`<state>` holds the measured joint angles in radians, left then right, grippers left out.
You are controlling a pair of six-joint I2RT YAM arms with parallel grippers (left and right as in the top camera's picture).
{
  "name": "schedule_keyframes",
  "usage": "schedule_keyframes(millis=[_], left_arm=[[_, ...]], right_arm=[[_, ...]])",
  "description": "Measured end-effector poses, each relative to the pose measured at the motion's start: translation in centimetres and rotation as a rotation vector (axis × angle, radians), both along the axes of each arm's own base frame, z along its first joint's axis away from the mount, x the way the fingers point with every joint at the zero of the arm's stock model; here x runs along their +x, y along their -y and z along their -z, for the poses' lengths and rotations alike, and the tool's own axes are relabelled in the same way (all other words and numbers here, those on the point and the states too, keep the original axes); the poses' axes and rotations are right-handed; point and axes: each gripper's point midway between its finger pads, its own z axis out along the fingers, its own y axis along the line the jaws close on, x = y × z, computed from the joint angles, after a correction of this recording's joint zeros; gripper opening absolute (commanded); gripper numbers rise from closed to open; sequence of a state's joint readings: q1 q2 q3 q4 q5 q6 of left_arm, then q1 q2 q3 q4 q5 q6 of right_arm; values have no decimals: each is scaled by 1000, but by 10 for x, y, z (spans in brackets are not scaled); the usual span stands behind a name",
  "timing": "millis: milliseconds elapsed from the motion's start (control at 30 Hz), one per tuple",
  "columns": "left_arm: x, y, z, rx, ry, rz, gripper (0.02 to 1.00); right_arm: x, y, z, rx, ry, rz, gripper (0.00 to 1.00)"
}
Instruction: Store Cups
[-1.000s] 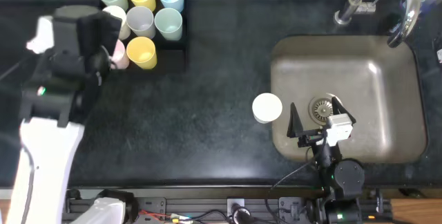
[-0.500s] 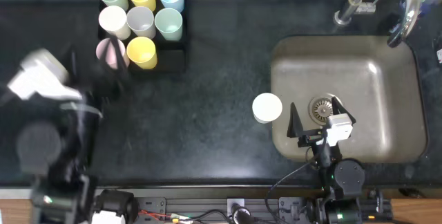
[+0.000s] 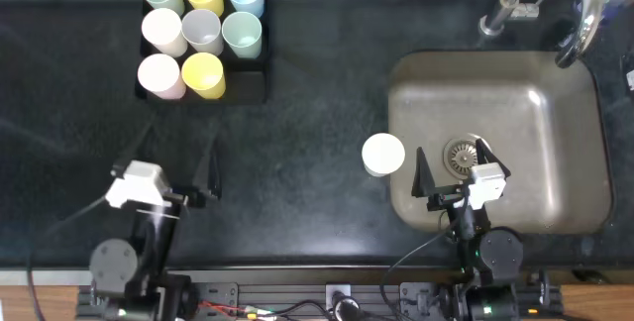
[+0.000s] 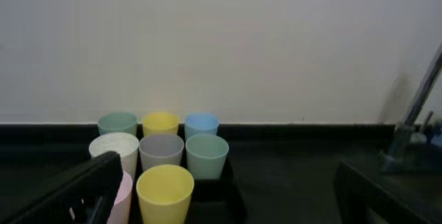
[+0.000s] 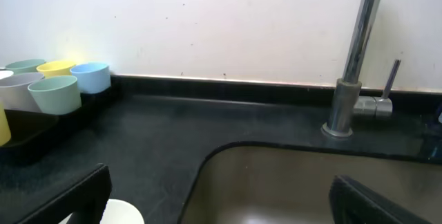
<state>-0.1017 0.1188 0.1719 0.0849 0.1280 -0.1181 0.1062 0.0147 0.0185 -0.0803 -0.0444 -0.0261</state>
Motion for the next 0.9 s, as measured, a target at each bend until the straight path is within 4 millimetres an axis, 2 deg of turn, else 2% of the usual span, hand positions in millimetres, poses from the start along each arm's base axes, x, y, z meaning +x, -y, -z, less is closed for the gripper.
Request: schedule_keyframes(millis=[267, 667, 900], left_arm=[[1, -7, 32, 33, 24, -36, 1000], [6, -13, 89, 62, -186, -69, 998], [6, -14, 94, 64, -207, -73, 1000]], right_arm=[[0, 0, 0, 0, 0, 0, 998], [0, 0, 0, 0, 0, 0, 998], [0, 0, 0, 0, 0, 0, 998]])
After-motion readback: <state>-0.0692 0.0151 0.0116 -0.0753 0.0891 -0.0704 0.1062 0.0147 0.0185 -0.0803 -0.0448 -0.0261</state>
